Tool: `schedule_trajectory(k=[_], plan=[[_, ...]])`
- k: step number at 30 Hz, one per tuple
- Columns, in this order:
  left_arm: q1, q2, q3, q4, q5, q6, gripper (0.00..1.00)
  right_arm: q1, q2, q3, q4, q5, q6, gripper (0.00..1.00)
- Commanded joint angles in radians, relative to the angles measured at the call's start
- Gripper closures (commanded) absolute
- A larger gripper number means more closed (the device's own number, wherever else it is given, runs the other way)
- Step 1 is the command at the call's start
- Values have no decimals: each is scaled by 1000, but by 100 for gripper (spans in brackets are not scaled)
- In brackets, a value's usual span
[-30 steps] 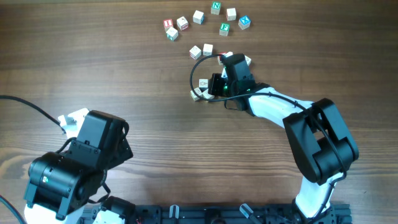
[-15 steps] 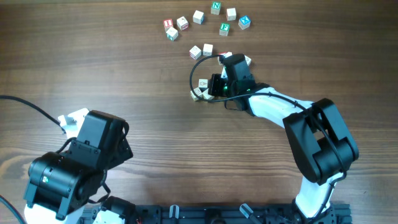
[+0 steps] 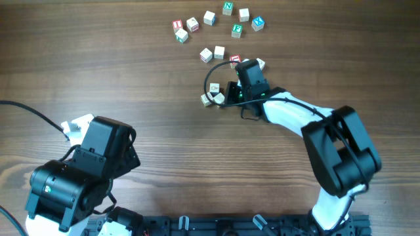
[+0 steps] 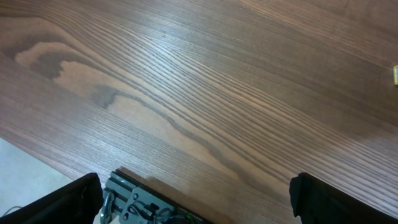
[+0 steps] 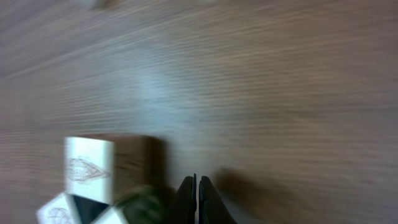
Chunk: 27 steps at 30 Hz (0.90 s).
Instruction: Form a circle
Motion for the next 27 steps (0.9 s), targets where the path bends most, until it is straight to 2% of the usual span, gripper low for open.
schedule_trajectory(k=[1, 8, 12, 27], plan=[[6, -2, -4, 0, -1, -16, 0, 3, -85, 2, -86, 217, 133, 96], [6, -2, -4, 0, -1, -16, 0, 6, -92, 1, -185, 92, 149, 96], [6, -2, -4, 0, -1, -16, 0, 23, -92, -3, -196, 17, 79, 95], [6, -2, -4, 0, -1, -16, 0, 44, -91, -14, -176, -11, 42, 95]])
